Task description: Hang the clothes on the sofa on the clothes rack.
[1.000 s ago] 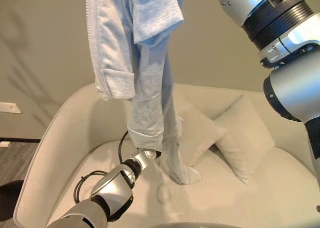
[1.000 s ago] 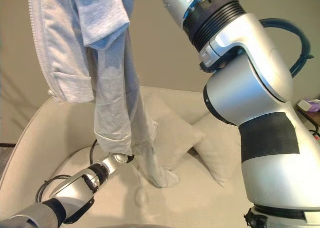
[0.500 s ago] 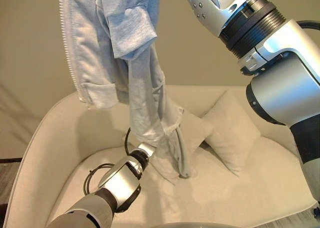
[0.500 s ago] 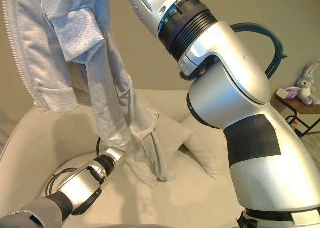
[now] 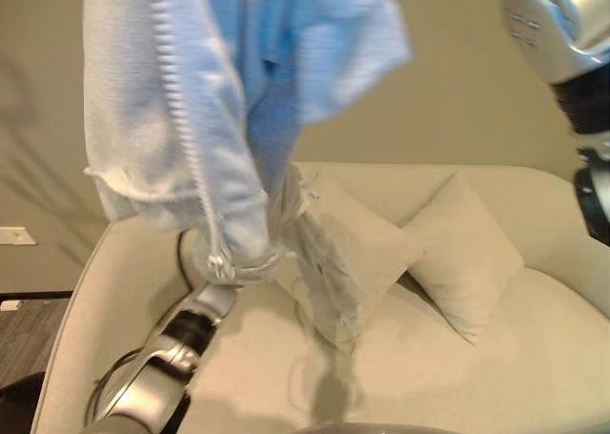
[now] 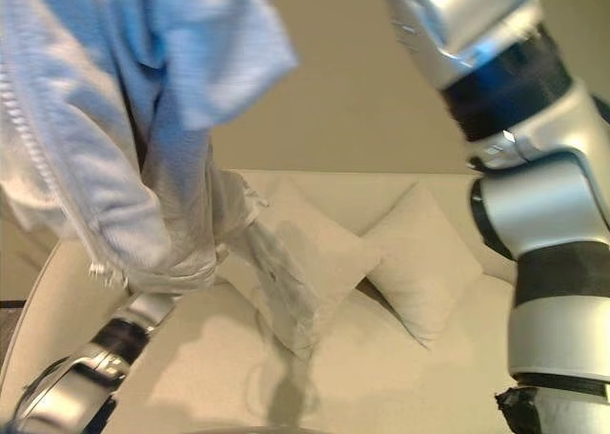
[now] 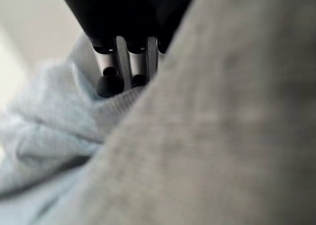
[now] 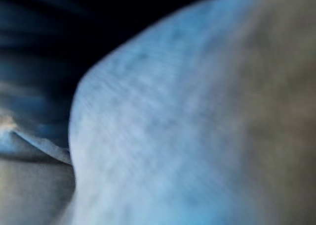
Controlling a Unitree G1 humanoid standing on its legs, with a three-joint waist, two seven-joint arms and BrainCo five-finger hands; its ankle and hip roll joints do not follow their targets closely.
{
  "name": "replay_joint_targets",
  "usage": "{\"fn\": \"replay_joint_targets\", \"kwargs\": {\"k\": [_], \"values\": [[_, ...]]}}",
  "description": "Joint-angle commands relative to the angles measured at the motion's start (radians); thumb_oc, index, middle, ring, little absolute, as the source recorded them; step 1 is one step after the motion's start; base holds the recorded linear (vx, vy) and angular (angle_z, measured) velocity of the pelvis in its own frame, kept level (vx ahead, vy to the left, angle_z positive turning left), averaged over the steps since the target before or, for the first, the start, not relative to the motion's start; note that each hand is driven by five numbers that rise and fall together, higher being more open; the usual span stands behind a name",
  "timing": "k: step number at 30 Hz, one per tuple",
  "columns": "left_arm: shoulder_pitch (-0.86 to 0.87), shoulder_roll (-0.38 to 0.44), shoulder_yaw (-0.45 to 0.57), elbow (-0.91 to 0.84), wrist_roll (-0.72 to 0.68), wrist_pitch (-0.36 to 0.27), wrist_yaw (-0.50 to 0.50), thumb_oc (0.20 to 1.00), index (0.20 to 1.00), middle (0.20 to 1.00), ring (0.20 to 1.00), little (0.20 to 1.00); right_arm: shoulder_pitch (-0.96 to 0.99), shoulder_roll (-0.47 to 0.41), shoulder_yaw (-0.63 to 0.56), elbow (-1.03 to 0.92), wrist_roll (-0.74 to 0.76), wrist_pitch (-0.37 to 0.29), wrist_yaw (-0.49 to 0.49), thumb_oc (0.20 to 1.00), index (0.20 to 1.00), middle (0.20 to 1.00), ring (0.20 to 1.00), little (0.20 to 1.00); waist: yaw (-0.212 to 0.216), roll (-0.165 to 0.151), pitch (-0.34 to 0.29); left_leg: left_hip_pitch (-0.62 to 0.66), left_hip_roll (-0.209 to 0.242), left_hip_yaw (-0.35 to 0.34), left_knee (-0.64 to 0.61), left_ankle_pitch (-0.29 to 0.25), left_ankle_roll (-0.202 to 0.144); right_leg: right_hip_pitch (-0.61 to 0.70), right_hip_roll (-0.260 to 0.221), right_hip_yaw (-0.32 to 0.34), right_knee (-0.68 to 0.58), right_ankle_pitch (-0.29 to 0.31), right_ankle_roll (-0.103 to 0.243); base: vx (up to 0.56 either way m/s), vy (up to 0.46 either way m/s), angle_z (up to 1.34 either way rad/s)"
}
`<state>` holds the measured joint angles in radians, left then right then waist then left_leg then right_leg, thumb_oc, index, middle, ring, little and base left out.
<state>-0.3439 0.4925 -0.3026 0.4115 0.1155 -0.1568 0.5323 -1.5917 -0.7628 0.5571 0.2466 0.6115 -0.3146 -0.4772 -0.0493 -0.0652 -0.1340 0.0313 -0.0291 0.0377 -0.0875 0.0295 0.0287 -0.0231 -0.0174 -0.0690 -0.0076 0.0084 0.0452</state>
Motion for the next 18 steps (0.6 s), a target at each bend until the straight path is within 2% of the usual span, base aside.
{"fn": "replay_joint_targets", "kwargs": {"k": [1, 4, 5, 8, 10, 11, 12, 13, 16, 18], "values": [[0.018, 0.050, 0.090, -0.095, 0.146, -0.054, 0.010, 0.200, 0.200, 0.200, 0.200, 0.200, 0.088, -0.141, -0.100, 0.015, -0.075, -0.013, -0.016, 0.200, 0.200, 0.200, 0.200, 0.200, 0.035, -0.028, 0.007, -0.010, -0.030, 0.002, 0.000, -0.060, -0.003, 0.040, -0.072, -0.035, 0.100, -0.039, 0.063, -0.04, 0.044, 0.00], [0.137, 0.083, 0.140, -0.169, 0.193, -0.058, -0.025, 0.200, 0.200, 0.200, 0.200, 0.200, 0.327, -0.220, -0.235, -0.090, -0.076, -0.012, 0.017, 0.200, 0.200, 0.200, 0.200, 0.200, 0.046, -0.032, 0.016, -0.015, -0.032, -0.001, 0.000, -0.055, 0.000, 0.035, -0.076, -0.041, 0.101, -0.033, 0.066, -0.06, 0.052, -0.01], [0.172, 0.074, 0.159, -0.190, 0.195, -0.059, -0.042, 0.200, 0.200, 0.200, 0.200, 0.200, 0.396, -0.236, -0.270, -0.113, -0.066, -0.012, 0.027, 0.200, 0.200, 0.200, 0.200, 0.200, 0.048, -0.023, 0.028, -0.022, -0.032, 0.000, 0.000, -0.044, 0.002, 0.028, -0.077, -0.044, 0.099, -0.025, 0.065, -0.05, 0.047, -0.04], [0.268, 0.057, 0.192, -0.245, 0.189, -0.059, -0.084, 0.200, 0.200, 0.200, 0.200, 0.200, 0.679, -0.220, -0.447, -0.198, -0.065, -0.015, 0.049, 0.200, 0.200, 0.200, 0.200, 0.200, 0.052, -0.024, 0.030, -0.028, -0.034, -0.004, 0.000, -0.043, 0.005, 0.028, -0.079, -0.048, 0.094, -0.019, 0.068, -0.03, 0.014, -0.01], [0.310, 0.043, 0.204, -0.278, 0.162, -0.055, -0.107, 0.200, 0.200, 0.200, 0.200, 0.200, 0.896, -0.162, -0.564, -0.243, -0.051, -0.012, 0.068, 0.200, 0.200, 0.200, 0.200, 0.200, 0.061, -0.034, 0.030, -0.029, -0.036, -0.014, 0.000, -0.049, 0.006, 0.029, -0.079, -0.051, 0.097, -0.028, 0.069, -0.02, 0.010, 0.03], [0.328, 0.027, 0.214, -0.286, 0.158, -0.051, -0.120, 0.200, 0.200, 0.200, 0.200, 0.200, 0.986, -0.108, -0.598, -0.255, -0.051, -0.009, 0.079, 0.200, 0.200, 0.200, 0.200, 0.200, 0.064, -0.029, 0.041, -0.035, -0.035, -0.015, 0.000, -0.040, 0.009, 0.021, -0.079, -0.056, 0.101, -0.025, 0.068, -0.10, -0.001, 0.02], [0.360, 0.018, 0.213, -0.292, 0.167, -0.053, -0.139, 0.200, 0.200, 0.200, 0.200, 0.200, 1.165, 0.005, -0.652, -0.302, -0.075, 0.011, 0.114, 0.200, 0.200, 0.200, 0.200, 0.200, 0.069, -0.031, 0.051, -0.039, -0.035, -0.021, 0.000, -0.037, 0.013, 0.011, -0.076, -0.059, 0.119, -0.027, 0.067, -0.06, -0.008, 0.04], [0.363, 0.022, 0.209, -0.293, 0.167, -0.053, -0.139, 0.200, 0.200, 0.200, 0.200, 0.200, 1.179, 0.010, -0.661, -0.312, -0.077, 0.015, 0.114, 0.200, 0.200, 0.200, 0.200, 0.200, 0.072, -0.036, 0.045, -0.034, -0.035, -0.024, 0.000, -0.046, 0.013, 0.014, -0.077, -0.058, 0.121, -0.037, 0.068, -0.03, -0.009, 0.04], [0.416, 0.023, 0.197, -0.279, 0.182, -0.061, -0.166, 0.200, 0.200, 0.200, 0.200, 0.200, 1.460, 0.159, -0.663, -0.421, -0.099, 0.040, 0.215, 0.200, 0.200, 0.200, 0.200, 0.200, 0.074, -0.039, 0.077, -0.039, -0.028, -0.025, 0.000, -0.034, 0.017, -0.013, -0.063, -0.065, 0.222, -0.058, 0.062, -0.08, -0.027, 0.03], [0.427, 0.022, 0.191, -0.283, 0.168, -0.063, -0.179, 0.200, 0.200, 0.200, 0.200, 0.200, 1.513, 0.187, -0.660, -0.442, -0.094, 0.045, 0.244, 0.200, 0.200, 0.200, 0.200, 0.200, 0.071, -0.039, 0.085, -0.044, -0.027, -0.024, 0.000, -0.027, 0.017, -0.017, -0.053, -0.063, 0.248, -0.064, 0.061, -0.09, -0.029, 0.11]]}}
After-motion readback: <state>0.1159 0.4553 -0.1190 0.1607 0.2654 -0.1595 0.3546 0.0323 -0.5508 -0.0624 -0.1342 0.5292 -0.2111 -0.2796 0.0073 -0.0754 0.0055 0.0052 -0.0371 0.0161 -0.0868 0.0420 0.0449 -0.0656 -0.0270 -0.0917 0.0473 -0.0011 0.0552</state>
